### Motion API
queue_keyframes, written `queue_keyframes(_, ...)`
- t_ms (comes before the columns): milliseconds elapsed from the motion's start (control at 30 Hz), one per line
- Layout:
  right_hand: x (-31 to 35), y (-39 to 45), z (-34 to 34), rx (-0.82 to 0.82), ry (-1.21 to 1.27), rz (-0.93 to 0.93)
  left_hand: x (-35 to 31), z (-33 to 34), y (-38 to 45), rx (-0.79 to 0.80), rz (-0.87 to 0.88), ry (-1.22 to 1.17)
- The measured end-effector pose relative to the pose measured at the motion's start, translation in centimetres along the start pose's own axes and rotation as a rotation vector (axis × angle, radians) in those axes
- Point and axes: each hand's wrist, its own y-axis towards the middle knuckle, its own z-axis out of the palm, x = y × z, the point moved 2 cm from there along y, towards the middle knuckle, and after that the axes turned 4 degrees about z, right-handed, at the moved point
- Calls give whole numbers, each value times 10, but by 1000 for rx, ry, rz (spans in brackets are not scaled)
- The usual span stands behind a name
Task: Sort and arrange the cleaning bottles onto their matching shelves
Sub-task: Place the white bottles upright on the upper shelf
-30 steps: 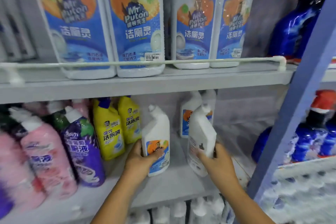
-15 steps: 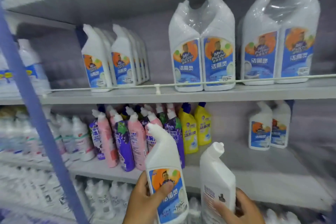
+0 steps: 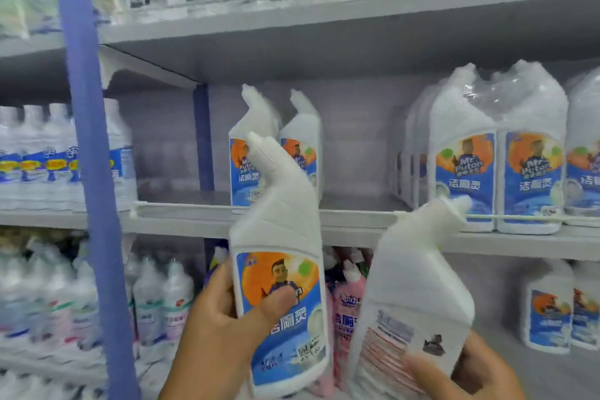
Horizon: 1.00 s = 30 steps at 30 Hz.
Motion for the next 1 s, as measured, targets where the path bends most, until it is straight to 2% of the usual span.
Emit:
queue_keyframes(67,26,0,17,22,-8,-82,-12,-16,26,81,89,8)
queue_keyframes(200,85,25,46,88,-6,-375,-53,-23,78,157,270,-97)
queue_keyframes(300,123,42,61,62,-73,-485,-78,-16,116,159,386,-21)
queue_keyframes(400,142,68,68,6,-140,-510,-80,-4,154,143,447,120)
queue_keyframes(467,144,86,72,-17,-176,-486,-73,6,176,161,424,151)
queue_keyframes(567,140,111,75,-63,-229,-473,-57,21,199,221,300,97)
queue_keyframes(700,131,140,76,-115,-289,-428,-39,37,219,219,201,89)
queue_keyframes(867,121,172,71,-57,-268,-343,-16,52,225,246,127,21)
queue_keyframes(1000,117,191,69,-29,-225,-303,-6,59,229,236,120,161)
